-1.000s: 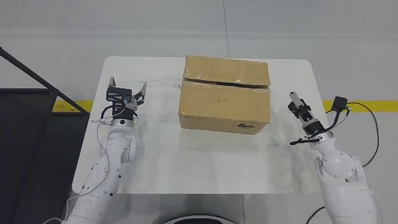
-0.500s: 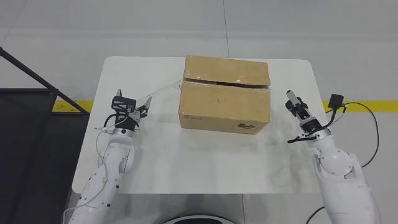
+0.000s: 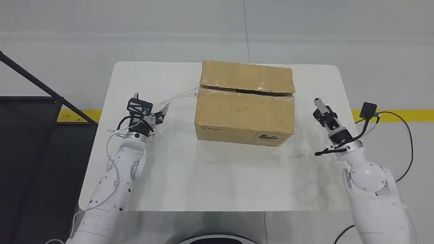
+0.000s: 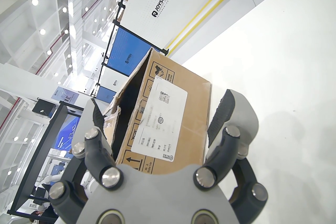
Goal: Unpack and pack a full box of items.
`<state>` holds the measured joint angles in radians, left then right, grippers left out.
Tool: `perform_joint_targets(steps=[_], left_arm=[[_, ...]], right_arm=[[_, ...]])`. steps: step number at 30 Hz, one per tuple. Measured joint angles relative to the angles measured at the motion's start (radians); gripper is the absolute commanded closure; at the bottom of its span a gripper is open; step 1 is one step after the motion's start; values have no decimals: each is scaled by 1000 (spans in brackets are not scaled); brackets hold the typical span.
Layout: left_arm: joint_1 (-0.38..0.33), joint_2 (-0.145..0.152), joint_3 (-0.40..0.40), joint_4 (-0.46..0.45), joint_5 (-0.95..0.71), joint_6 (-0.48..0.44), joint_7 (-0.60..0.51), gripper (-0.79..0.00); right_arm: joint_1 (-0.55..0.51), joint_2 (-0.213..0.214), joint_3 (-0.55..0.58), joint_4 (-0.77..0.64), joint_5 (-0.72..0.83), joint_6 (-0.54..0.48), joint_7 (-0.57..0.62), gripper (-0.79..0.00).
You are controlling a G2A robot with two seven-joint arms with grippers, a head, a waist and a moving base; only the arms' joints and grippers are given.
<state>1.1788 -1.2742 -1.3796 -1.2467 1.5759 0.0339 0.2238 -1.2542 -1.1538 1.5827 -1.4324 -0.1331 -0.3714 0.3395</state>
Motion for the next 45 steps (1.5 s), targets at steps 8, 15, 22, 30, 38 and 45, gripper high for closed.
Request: perform_joint_targets(steps=[8, 15, 22, 30, 38, 45], left_arm=[[-21, 10, 4, 9, 56, -111, 29, -785], [-31, 17, -12, 17, 71, -148, 19, -785], [-102, 12, 2, 98, 42, -176, 20, -785], [-175, 15, 11, 177, 67, -207, 36, -785], [-195, 21, 9, 199, 84, -238, 56, -785], [-153, 25, 14, 155, 78, -260, 63, -785]], right_arm=[[3, 11, 26, -22, -45, 21, 62, -785], [11, 16, 27, -47, -55, 45, 98, -785], [17, 16, 14, -51, -65, 54, 92, -785], [-8, 20, 30, -56, -66, 60, 78, -785], [-19, 24, 36, -70, -78, 71, 91, -785], [-19, 25, 35, -72, -81, 72, 95, -785]])
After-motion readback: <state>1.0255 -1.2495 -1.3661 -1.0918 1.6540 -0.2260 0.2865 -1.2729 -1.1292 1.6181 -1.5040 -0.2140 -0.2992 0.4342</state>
